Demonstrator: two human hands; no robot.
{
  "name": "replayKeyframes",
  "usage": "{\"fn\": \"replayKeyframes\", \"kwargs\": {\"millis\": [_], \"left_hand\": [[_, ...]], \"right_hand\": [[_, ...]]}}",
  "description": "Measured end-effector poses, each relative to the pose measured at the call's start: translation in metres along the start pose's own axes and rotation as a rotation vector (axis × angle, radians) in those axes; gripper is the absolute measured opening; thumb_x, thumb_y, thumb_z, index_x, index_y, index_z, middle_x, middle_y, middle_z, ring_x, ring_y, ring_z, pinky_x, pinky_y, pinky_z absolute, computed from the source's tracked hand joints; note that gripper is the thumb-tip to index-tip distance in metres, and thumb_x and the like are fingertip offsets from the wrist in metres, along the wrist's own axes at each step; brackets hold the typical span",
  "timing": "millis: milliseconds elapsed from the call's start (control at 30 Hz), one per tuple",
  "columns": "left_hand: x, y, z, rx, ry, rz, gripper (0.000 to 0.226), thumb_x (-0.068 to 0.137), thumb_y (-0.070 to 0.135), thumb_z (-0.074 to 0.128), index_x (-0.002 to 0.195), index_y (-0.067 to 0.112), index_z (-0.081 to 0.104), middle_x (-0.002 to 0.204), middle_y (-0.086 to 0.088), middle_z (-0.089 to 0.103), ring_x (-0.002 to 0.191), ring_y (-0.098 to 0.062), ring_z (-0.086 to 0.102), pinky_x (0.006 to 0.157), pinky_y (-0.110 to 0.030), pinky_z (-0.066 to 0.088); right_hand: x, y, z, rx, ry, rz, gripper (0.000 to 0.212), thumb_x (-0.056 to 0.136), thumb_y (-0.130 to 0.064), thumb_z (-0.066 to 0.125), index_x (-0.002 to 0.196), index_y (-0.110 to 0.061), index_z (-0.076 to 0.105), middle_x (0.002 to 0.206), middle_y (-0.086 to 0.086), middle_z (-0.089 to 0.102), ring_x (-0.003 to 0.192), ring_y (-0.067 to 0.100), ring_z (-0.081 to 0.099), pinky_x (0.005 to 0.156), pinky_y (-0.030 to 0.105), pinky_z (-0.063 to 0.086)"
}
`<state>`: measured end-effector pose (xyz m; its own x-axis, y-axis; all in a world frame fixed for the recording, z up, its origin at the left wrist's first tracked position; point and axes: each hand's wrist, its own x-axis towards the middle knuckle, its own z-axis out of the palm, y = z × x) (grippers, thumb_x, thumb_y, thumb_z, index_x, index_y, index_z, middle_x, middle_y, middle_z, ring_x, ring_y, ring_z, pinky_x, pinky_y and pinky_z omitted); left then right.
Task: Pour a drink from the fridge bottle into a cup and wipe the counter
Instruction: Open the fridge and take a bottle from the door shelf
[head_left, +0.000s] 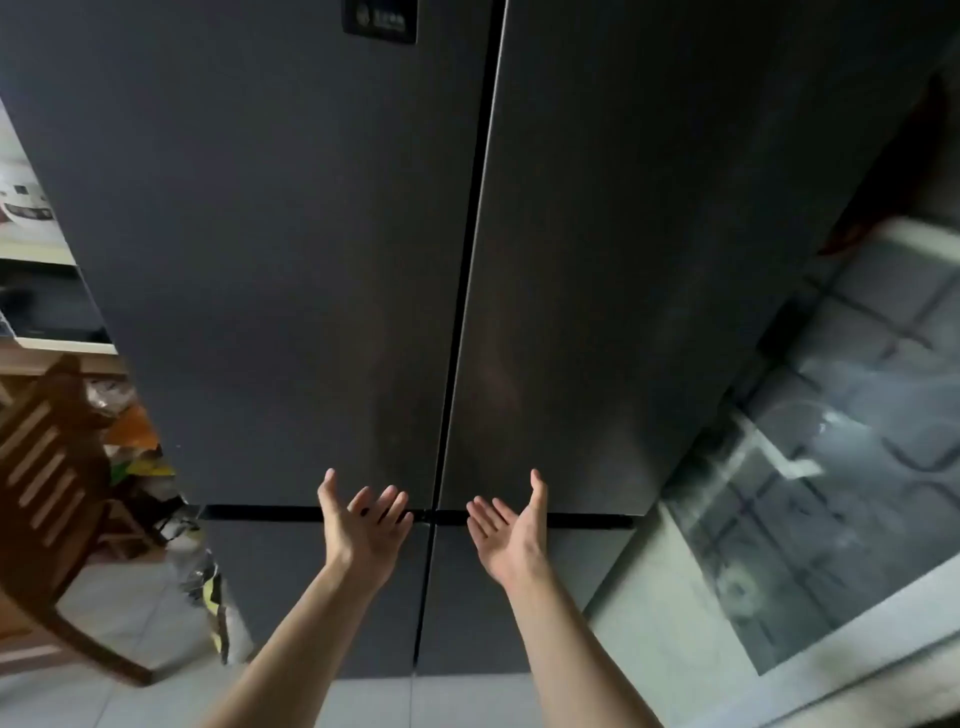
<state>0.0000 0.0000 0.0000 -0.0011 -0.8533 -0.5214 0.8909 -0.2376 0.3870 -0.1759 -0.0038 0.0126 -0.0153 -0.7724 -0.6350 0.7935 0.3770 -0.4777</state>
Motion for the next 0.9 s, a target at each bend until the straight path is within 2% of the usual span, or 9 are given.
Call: {"fn": "replayKeyframes", "kwargs": {"millis": [133,267,400,500,567,667,767,833,900], "left_hand": [[0.024,-0.011,-0.005,0.004,0.026,-0.06,0.093,0.084,0.07,0.052,0.152,0.01,0.032,0.147,-0.019,0.047,0.13,-0.035,0.051,0.108,-0.048,0.038],[0.053,-0.026,-0.011,-0.039,0.154,-0.089,0.098,0.083,0.071,0.051,0.155,0.009,0.025,0.154,-0.018,0.038,0.136,-0.033,0.046,0.105,-0.045,0.04],[0.082,-0.047,-0.012,-0.179,0.235,-0.068,0.106,0.081,0.075,0.05,0.156,0.008,0.018,0.16,-0.016,0.029,0.143,-0.032,0.036,0.119,-0.044,0.027],[0.104,-0.052,-0.005,-0.287,0.23,-0.04,0.113,0.076,0.079,0.051,0.157,0.01,0.015,0.163,-0.013,0.021,0.149,-0.029,0.023,0.122,-0.046,0.019],[0.115,-0.053,0.004,-0.331,0.241,-0.014,0.114,0.074,0.081,0.052,0.157,0.012,0.014,0.164,-0.011,0.017,0.151,-0.027,0.016,0.122,-0.047,0.016],[0.136,-0.046,0.002,-0.348,0.289,0.012,0.117,0.065,0.084,0.058,0.155,0.016,0.026,0.161,-0.01,0.027,0.149,-0.026,0.023,0.12,-0.048,0.02],[0.153,-0.042,-0.004,-0.347,0.294,0.04,0.125,0.051,0.086,0.066,0.151,0.017,0.035,0.155,-0.008,0.038,0.142,-0.03,0.038,0.117,-0.05,0.029],[0.153,-0.048,-0.001,-0.287,0.281,0.073,0.122,0.054,0.088,0.064,0.149,0.016,0.038,0.151,-0.008,0.044,0.137,-0.029,0.044,0.115,-0.05,0.033],[0.147,-0.052,0.002,-0.201,0.279,0.096,0.114,0.064,0.088,0.057,0.149,0.015,0.039,0.153,-0.008,0.042,0.139,-0.026,0.041,0.116,-0.05,0.031]], "right_hand": [[0.023,0.008,-0.003,0.066,0.058,0.039,0.101,0.08,-0.069,0.065,0.148,-0.001,0.039,0.138,0.022,0.056,0.126,0.032,0.058,0.114,0.041,0.041],[0.048,0.021,-0.003,0.132,0.096,0.086,0.108,0.077,-0.077,0.061,0.149,0.0,0.038,0.14,0.022,0.054,0.13,0.032,0.055,0.115,0.041,0.039],[0.081,0.026,-0.009,0.215,0.117,0.147,0.12,0.07,-0.084,0.06,0.153,-0.002,0.033,0.149,0.019,0.048,0.14,0.03,0.047,0.119,0.04,0.034],[0.106,0.026,-0.01,0.278,0.065,0.17,0.124,0.067,-0.085,0.062,0.158,-0.009,0.025,0.16,0.013,0.035,0.148,0.028,0.036,0.122,0.042,0.029],[0.119,0.027,-0.01,0.271,0.019,0.167,0.12,0.064,-0.088,0.061,0.154,-0.013,0.037,0.156,0.007,0.043,0.143,0.027,0.043,0.119,0.044,0.033],[0.134,0.031,-0.014,0.287,-0.02,0.173,0.11,0.057,-0.093,0.063,0.138,-0.018,0.06,0.139,0.003,0.063,0.129,0.028,0.058,0.112,0.046,0.042],[0.141,0.033,-0.012,0.336,-0.035,0.189,0.111,0.053,-0.094,0.065,0.135,-0.019,0.062,0.135,0.004,0.066,0.127,0.029,0.061,0.111,0.047,0.043],[0.144,0.034,-0.01,0.352,-0.038,0.195,0.113,0.052,-0.095,0.064,0.135,-0.018,0.06,0.137,0.005,0.064,0.127,0.029,0.059,0.113,0.048,0.042],[0.145,0.033,-0.008,0.368,-0.058,0.191,0.115,0.049,-0.094,0.066,0.137,-0.02,0.058,0.139,0.004,0.062,0.128,0.027,0.058,0.114,0.049,0.04]]}}
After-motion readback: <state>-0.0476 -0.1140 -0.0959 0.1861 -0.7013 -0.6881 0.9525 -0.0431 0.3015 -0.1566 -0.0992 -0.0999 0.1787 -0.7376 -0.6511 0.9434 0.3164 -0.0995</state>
